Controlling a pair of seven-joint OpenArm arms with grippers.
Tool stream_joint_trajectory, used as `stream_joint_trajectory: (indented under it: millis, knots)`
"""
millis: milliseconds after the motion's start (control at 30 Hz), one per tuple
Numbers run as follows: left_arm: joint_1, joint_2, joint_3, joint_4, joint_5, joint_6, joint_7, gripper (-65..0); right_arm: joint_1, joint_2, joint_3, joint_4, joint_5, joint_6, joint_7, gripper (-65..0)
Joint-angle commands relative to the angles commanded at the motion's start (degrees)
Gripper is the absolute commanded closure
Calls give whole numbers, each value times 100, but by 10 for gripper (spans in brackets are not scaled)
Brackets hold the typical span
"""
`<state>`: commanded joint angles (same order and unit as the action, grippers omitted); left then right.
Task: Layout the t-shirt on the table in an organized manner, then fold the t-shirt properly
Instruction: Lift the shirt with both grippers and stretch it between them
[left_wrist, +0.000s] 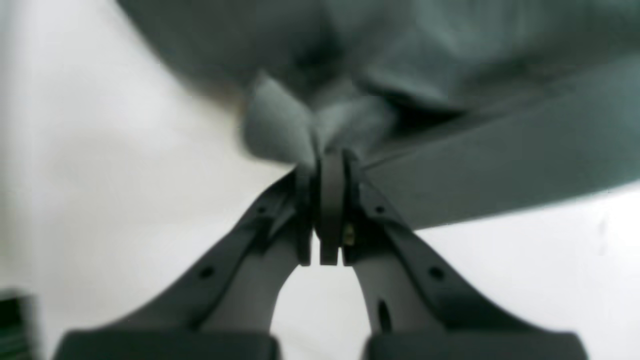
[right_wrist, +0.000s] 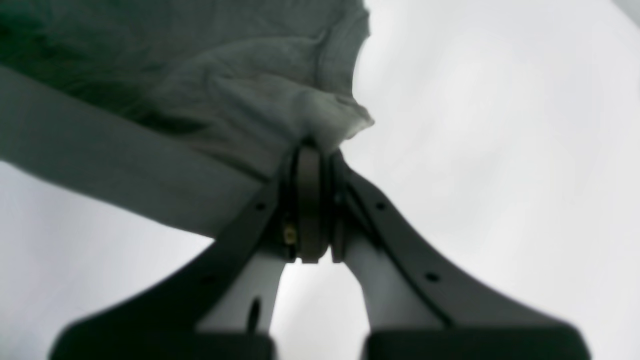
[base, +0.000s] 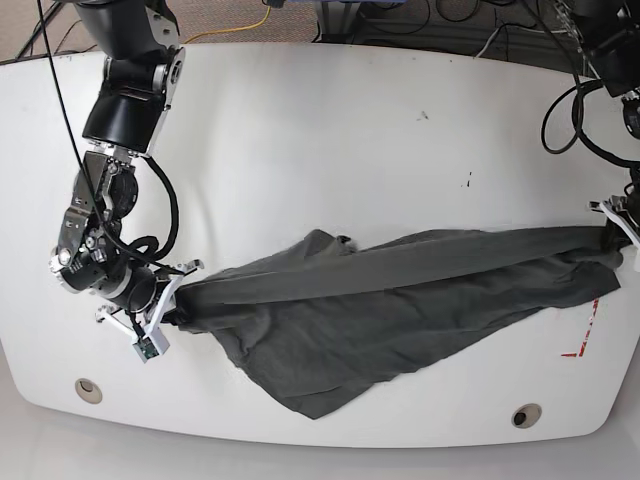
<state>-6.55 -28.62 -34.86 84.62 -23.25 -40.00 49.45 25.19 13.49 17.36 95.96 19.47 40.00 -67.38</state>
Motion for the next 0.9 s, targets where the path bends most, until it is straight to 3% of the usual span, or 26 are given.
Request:
stream_joint_trajectory:
  millis: [200,333,633,900]
  knots:
    - [-369,-9,-18,879,0,0,352,0,237,88,26,387,-44,0,-105,0]
    - [-1081,-9,-9,1196,9,0,835,0,607,176,26,273,-44,0,-105,0]
    - [-2945,-9,26,1187,35,0,1486,-1,1890,510,-316,-589,-44,0,-114,0]
    - [-4607,-9,668,1055,44,0,1688,-1,3209,642,-756,-1556,-62,0,-70,0]
